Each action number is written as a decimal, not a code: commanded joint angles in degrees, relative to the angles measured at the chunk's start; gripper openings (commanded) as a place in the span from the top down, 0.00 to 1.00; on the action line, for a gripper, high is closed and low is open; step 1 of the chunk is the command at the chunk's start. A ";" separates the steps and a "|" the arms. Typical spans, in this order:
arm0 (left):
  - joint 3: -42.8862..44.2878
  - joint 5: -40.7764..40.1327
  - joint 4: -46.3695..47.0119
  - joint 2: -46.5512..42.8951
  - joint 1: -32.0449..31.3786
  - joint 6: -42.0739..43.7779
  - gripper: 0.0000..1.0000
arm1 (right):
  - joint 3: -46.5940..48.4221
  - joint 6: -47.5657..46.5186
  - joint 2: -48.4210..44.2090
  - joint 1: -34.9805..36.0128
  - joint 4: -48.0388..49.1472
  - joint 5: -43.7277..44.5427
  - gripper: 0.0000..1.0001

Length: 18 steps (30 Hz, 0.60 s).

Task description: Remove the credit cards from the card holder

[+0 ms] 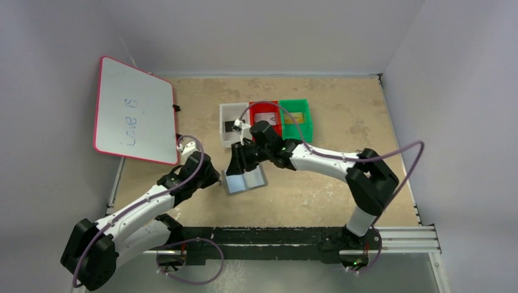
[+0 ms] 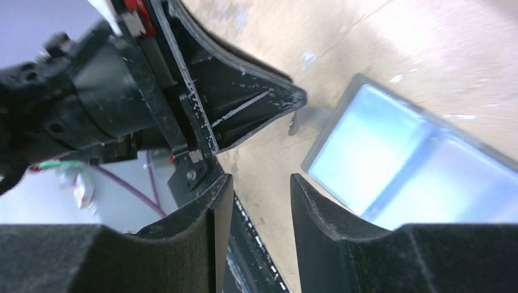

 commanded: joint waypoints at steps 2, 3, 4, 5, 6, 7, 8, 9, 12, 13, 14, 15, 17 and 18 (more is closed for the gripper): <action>1.26 -3.61 -1.68 -2.64 -0.08 -0.77 0.70 | -0.48 1.09 -10.99 -0.41 -7.99 27.03 0.55; 1.25 -3.25 -1.45 -2.51 -0.08 -0.53 0.70 | -1.37 2.69 -11.73 -0.90 -9.50 30.09 0.50; 1.31 -2.68 -0.96 -2.16 -0.08 -0.21 0.69 | -2.30 3.83 -11.98 -1.69 -10.78 31.38 0.49; 1.28 -1.96 -0.52 -1.79 -0.08 0.11 0.68 | -3.13 4.44 -11.71 -2.58 -11.53 30.71 0.49; 1.21 -1.24 0.15 -1.30 -0.08 0.23 0.68 | -3.82 5.13 -11.24 -3.52 -12.28 29.43 0.49; 0.98 -0.19 1.07 -0.81 -0.07 0.40 0.66 | -4.50 5.81 -10.71 -4.12 -12.46 28.08 0.48; 0.77 1.12 2.18 -0.35 -0.08 0.59 0.65 | -5.14 6.22 -10.17 -4.35 -12.11 26.62 0.49; 0.47 2.13 3.30 0.16 -0.08 0.71 0.63 | -5.84 6.28 -9.77 -4.38 -11.39 24.92 0.48; -0.10 4.66 5.96 2.12 -0.08 0.83 0.59 | -7.40 6.63 -8.20 -4.38 -8.99 20.47 0.48; -0.26 5.36 6.61 2.75 -0.08 0.91 0.59 | -7.44 6.59 -7.43 -4.42 -8.92 19.98 0.48; -0.35 5.99 7.24 3.43 -0.03 0.88 0.58 | -7.40 6.68 -6.38 -4.43 -8.85 19.85 0.48; -0.44 6.87 7.66 4.11 -0.07 0.94 0.57 | -7.36 6.77 -5.65 -4.39 -8.75 19.74 0.48; -0.44 7.89 8.26 5.40 -0.08 1.18 0.57 | -7.27 6.88 -4.46 -4.38 -8.27 19.92 0.48; -0.49 8.18 8.44 5.90 -0.07 1.27 0.57 | -7.28 6.98 -4.00 -4.38 -8.12 19.82 0.48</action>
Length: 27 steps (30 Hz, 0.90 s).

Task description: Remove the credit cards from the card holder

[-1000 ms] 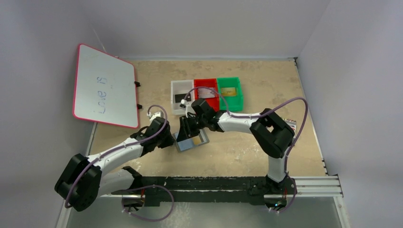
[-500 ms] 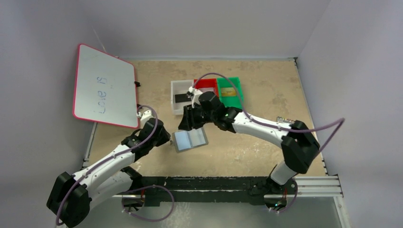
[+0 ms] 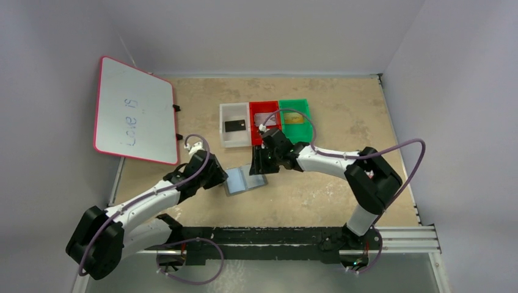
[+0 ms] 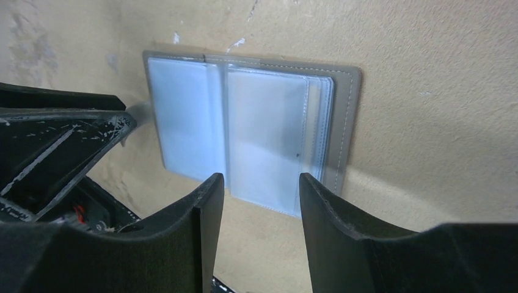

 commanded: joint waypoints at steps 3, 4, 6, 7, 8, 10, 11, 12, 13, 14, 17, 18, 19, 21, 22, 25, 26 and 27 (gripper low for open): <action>-0.08 3.30 3.86 2.84 -0.08 1.54 0.57 | 0.97 1.10 1.54 0.32 1.63 -0.80 0.48; -0.01 3.26 3.65 3.19 -0.08 1.76 0.57 | 0.93 1.03 1.91 0.31 1.92 -1.06 0.48; 0.06 3.20 3.39 3.79 -0.08 2.22 0.57 | 1.09 1.07 2.77 0.30 2.37 -1.94 0.48; 0.10 3.18 3.24 4.01 -0.08 2.40 0.57 | 1.15 1.18 3.14 0.32 2.56 -1.97 0.49; 0.12 3.17 3.09 4.41 -0.08 2.53 0.57 | 1.18 1.23 3.45 0.28 2.69 -2.01 0.49; 0.17 3.12 2.91 4.89 -0.08 2.71 0.58 | 1.38 1.45 4.11 0.31 2.39 -1.72 0.49; 0.12 3.16 2.90 5.06 -0.08 2.84 0.58 | 1.41 1.47 4.46 0.32 2.22 -1.57 0.49; 0.13 3.17 2.83 5.19 -0.07 2.84 0.58 | 1.64 1.52 4.80 0.32 1.93 -1.26 0.49; 0.06 3.17 2.82 5.34 -0.03 2.93 0.59 | 1.85 1.63 5.07 0.36 1.57 -0.80 0.49; 0.02 3.17 2.93 5.47 -0.07 3.05 0.59 | 1.97 1.53 5.28 0.40 1.37 -0.57 0.49; 0.10 3.23 3.00 5.96 -0.07 3.40 0.61 | 2.28 1.12 6.06 0.50 1.43 -1.02 0.50; 0.11 3.36 3.06 6.25 -0.05 3.57 0.62 | 2.44 0.81 6.47 0.50 1.56 -2.02 0.50; 0.11 3.42 3.19 6.50 -0.08 3.69 0.63 | 2.77 0.58 7.07 0.56 1.66 -2.91 0.50; 0.04 3.51 3.57 6.80 -0.07 3.94 0.68 | 3.26 0.00 8.11 0.70 2.32 -5.22 0.52; -0.18 3.51 3.93 6.76 -0.08 4.04 0.71 | 3.57 -0.12 8.56 0.94 2.66 -6.15 0.52; -0.52 3.68 4.86 6.72 -0.08 4.13 0.77 | 3.63 -0.28 8.87 1.21 4.75 -9.28 0.55; -0.58 3.64 4.98 6.94 -0.06 4.13 0.78 | 3.50 -0.17 8.87 1.25 5.54 -10.13 0.56; -0.59 3.72 5.12 7.04 -0.06 4.13 0.79 | 3.59 -0.04 8.85 1.26 6.08 -10.95 0.56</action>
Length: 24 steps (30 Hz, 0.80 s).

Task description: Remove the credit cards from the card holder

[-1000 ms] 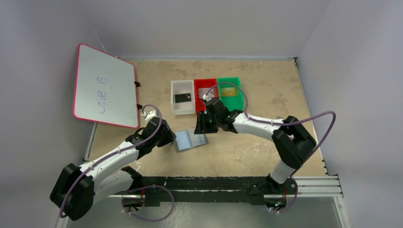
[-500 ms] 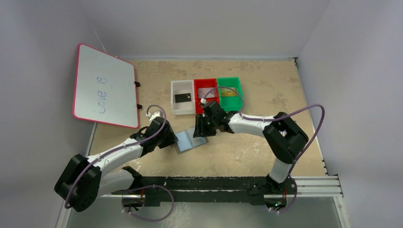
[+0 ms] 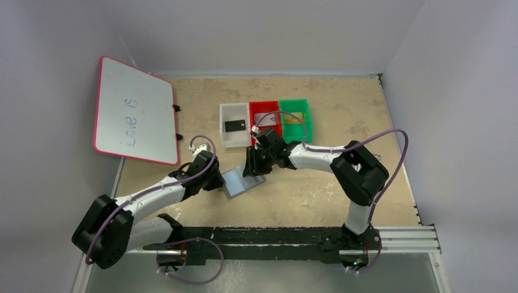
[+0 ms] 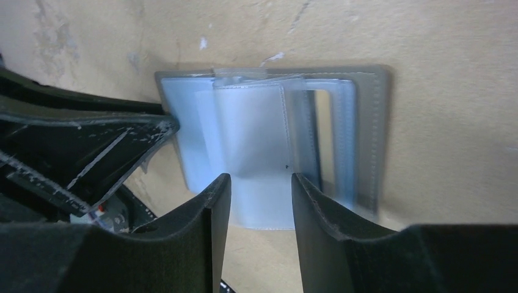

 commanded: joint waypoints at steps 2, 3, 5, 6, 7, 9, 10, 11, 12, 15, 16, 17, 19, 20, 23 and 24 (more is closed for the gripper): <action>-0.55 1.17 3.88 0.57 -0.08 0.68 0.81 | 1.07 -0.67 1.34 0.87 2.71 -5.85 0.56; -0.56 1.10 3.98 0.56 -0.08 0.59 0.81 | 1.23 -0.64 1.51 0.81 2.88 -6.12 0.56; -0.55 1.14 4.01 0.52 -0.08 0.46 0.82 | 1.35 -0.71 1.93 0.81 3.56 -7.18 0.56; -0.56 1.06 4.01 0.42 -0.08 0.50 0.82 | 1.36 -0.69 2.13 0.86 4.41 -7.98 0.56; -0.51 0.97 4.01 0.40 -0.08 0.41 0.82 | 1.38 -0.51 2.28 0.82 5.26 -8.85 0.56; -0.52 0.93 4.16 0.35 -0.08 0.37 0.83 | 1.58 0.01 2.84 0.87 6.70 -10.80 0.55; -0.49 1.01 4.13 0.40 -0.08 0.35 0.83 | 1.69 0.32 3.27 0.83 7.25 -11.49 0.55; -0.47 1.13 4.13 0.35 -0.08 0.29 0.83 | 1.86 0.41 3.61 0.87 7.67 -12.27 0.55; -0.36 1.17 4.16 0.30 -0.08 0.32 0.83 | 1.96 0.42 3.94 0.87 8.02 -12.81 0.55; -0.43 0.89 4.11 0.17 -0.08 0.20 0.83 | 1.90 0.08 3.73 0.83 10.18 -15.06 0.55; -0.46 0.87 4.07 0.06 -0.08 0.12 0.83 | 1.64 0.12 3.42 0.87 11.43 -16.34 0.54; -0.59 0.83 4.14 -0.05 -0.08 0.05 0.83 | 1.45 0.06 3.06 0.87 13.04 -17.89 0.54; -0.71 0.62 4.18 -0.29 -0.01 -0.07 0.83 | 1.03 0.33 3.00 0.87 15.99 -21.27 0.53; -0.73 0.55 4.25 -0.34 -0.07 -0.18 0.83 | 1.01 0.63 3.30 0.87 17.06 -22.44 0.52; -0.82 0.52 4.43 -0.34 -0.08 -0.42 0.83 | 1.20 1.66 4.87 0.94 20.20 -26.70 0.52; -0.82 0.44 4.45 -0.34 -0.08 -0.49 0.84 | 1.07 2.40 5.13 1.02 21.74 -27.79 0.53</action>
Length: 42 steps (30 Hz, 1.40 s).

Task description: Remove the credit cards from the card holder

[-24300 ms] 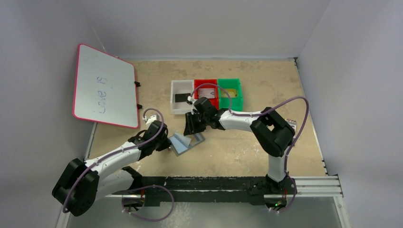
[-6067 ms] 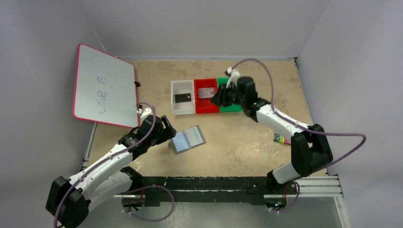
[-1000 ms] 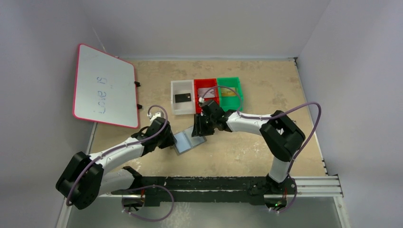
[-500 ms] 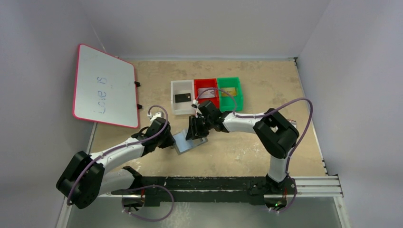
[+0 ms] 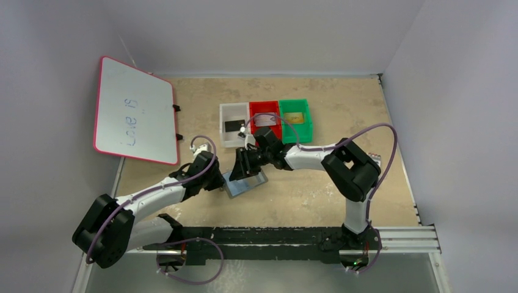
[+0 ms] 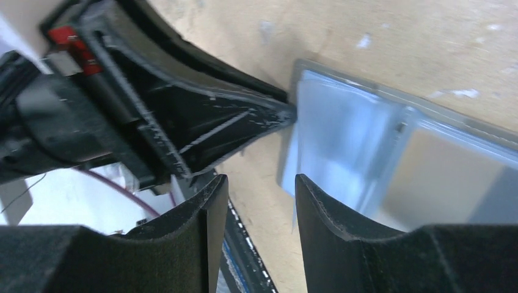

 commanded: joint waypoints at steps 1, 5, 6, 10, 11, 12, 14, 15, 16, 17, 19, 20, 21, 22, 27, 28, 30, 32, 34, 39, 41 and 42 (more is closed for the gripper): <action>-0.13 0.04 2.32 -0.76 -0.08 -0.56 0.84 | 0.65 2.35 0.49 0.49 8.82 -8.50 0.54; -0.19 -0.36 1.72 -1.13 -0.06 -0.65 0.84 | 1.11 -0.75 -3.96 0.50 3.77 -1.72 0.52; -0.25 -0.47 1.70 -1.26 -0.02 -0.71 0.84 | 1.30 -1.35 -4.53 0.50 1.79 -1.97 0.51; -0.37 -0.59 1.97 -1.39 -0.08 -0.76 0.85 | 1.21 -2.72 -5.70 0.33 -2.09 0.01 0.53; -0.29 -0.58 1.87 -1.27 -0.06 -0.61 0.85 | 0.82 -2.74 -6.43 0.38 -2.85 1.64 0.54; -0.18 -0.57 1.72 -1.18 -0.08 -0.50 0.85 | 0.28 -2.51 -7.30 0.33 -3.19 3.19 0.54; -0.23 -0.64 1.65 -1.16 -0.07 -0.40 0.85 | -0.60 -2.32 -8.83 0.18 -3.72 5.91 0.54; -0.37 -0.68 1.79 -1.22 -0.03 -0.59 0.85 | -0.69 -2.23 -8.78 -0.03 -3.68 5.59 0.54; -0.63 -0.68 2.11 -1.22 -0.08 -0.80 0.85 | -0.59 -2.26 -8.04 -0.15 -3.83 4.48 0.57; -0.77 -0.66 2.42 -1.30 -0.08 -0.98 0.85 | 0.01 -2.69 -6.79 -0.13 -4.62 3.45 0.60; -0.75 -0.81 2.45 -1.59 -0.08 -1.39 0.85 | 1.40 -3.19 -4.30 0.06 -4.98 4.68 0.66; -0.75 -1.09 2.26 -1.88 -0.08 -1.49 0.85 | 1.69 -3.32 -3.50 0.33 -5.31 5.25 0.70; -0.64 -1.52 1.85 -2.51 -0.08 -1.60 0.85 | 1.89 -3.57 -2.87 0.46 -6.11 6.19 0.74; -0.55 -2.14 1.29 -3.24 -0.08 -1.68 0.84 | 2.41 -3.90 -2.56 0.50 -7.87 7.71 0.76; -0.27 -4.42 -1.02 -8.37 -0.07 -1.94 0.80 | 2.28 -4.43 -7.87 0.35 -15.68 19.84 0.70; -0.27 -4.54 -0.96 -8.66 -0.08 -1.98 0.79 | 2.59 -4.49 -8.78 0.40 -17.37 22.42 0.65; -0.15 -4.13 -0.83 -7.99 -0.08 -1.98 0.79 | 3.07 -4.58 -10.01 0.40 -20.61 26.41 0.59; -0.10 -3.29 -0.34 -6.60 -0.08 -1.85 0.79 | 2.95 -4.43 -10.52 0.40 -22.15 28.48 0.54; 0.06 -2.90 -0.18 -5.09 -0.07 -1.69 0.79 | 2.82 -4.32 -10.56 0.40 -23.45 29.83 0.53; 0.32 -1.58 0.20 -3.03 -0.08 -1.21 0.68 | 2.45 -4.29 -10.12 0.41 -23.42 29.29 0.50; 0.42 -1.29 0.29 -2.50 -0.08 -0.90 0.67 | 2.82 -4.83 -9.23 0.41 -23.09 27.71 0.50; 0.48 -1.20 0.21 -2.09 -0.08 -0.78 0.67 | 3.03 -5.13 -8.71 0.37 -23.00 27.01 0.50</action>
